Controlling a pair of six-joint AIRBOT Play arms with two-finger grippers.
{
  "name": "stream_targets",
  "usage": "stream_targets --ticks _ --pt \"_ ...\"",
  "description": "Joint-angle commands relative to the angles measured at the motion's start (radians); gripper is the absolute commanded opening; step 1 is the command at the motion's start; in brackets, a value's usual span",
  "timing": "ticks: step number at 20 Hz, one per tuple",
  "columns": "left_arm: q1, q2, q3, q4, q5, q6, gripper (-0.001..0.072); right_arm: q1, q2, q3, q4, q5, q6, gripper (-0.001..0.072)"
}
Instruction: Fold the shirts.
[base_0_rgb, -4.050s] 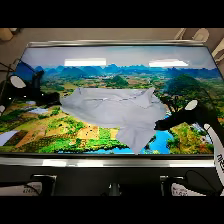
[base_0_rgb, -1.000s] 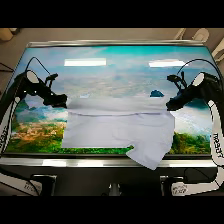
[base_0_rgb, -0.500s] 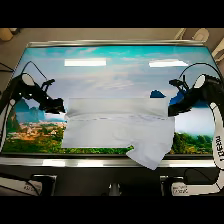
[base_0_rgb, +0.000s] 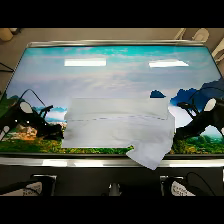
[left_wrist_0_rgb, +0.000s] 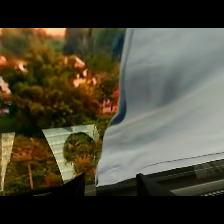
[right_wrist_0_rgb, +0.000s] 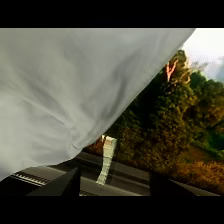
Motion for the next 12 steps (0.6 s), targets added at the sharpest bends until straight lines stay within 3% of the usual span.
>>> stream_targets --ticks 1,5,7,8,9,10,11,12 --pt "-0.002 0.028 -0.126 -0.036 0.085 0.018 0.0410 -0.008 0.053 -0.068 -0.022 -0.029 -0.012 0.0413" --pt "-0.036 0.023 -0.126 -0.084 0.159 0.015 0.0410 -0.008 0.053 -0.068 -0.019 -0.032 -0.011 0.0415" --pt "-0.059 0.014 -0.126 -0.084 0.188 0.015 0.0410 -0.008 0.054 -0.082 -0.007 -0.023 -0.009 0.0451" --pt "-0.068 0.010 -0.126 -0.084 0.203 0.015 0.0409 -0.008 0.054 -0.100 0.005 -0.025 -0.008 0.0522" --pt "-0.069 0.008 -0.125 -0.085 0.211 0.015 0.0402 -0.008 0.054 -0.122 0.019 -0.025 -0.008 0.0524" --pt "-0.069 0.008 -0.125 -0.085 0.214 0.015 0.0310 -0.008 0.054 -0.147 0.047 -0.021 -0.010 0.0523" --pt "-0.069 0.008 -0.125 -0.085 0.213 0.015 0.0123 -0.008 0.054 -0.170 0.090 -0.011 -0.029 0.0523" --pt "-0.069 0.010 -0.125 -0.085 0.214 0.018 0.0023 -0.008 0.056 -0.196 0.134 -0.006 -0.048 0.0523"
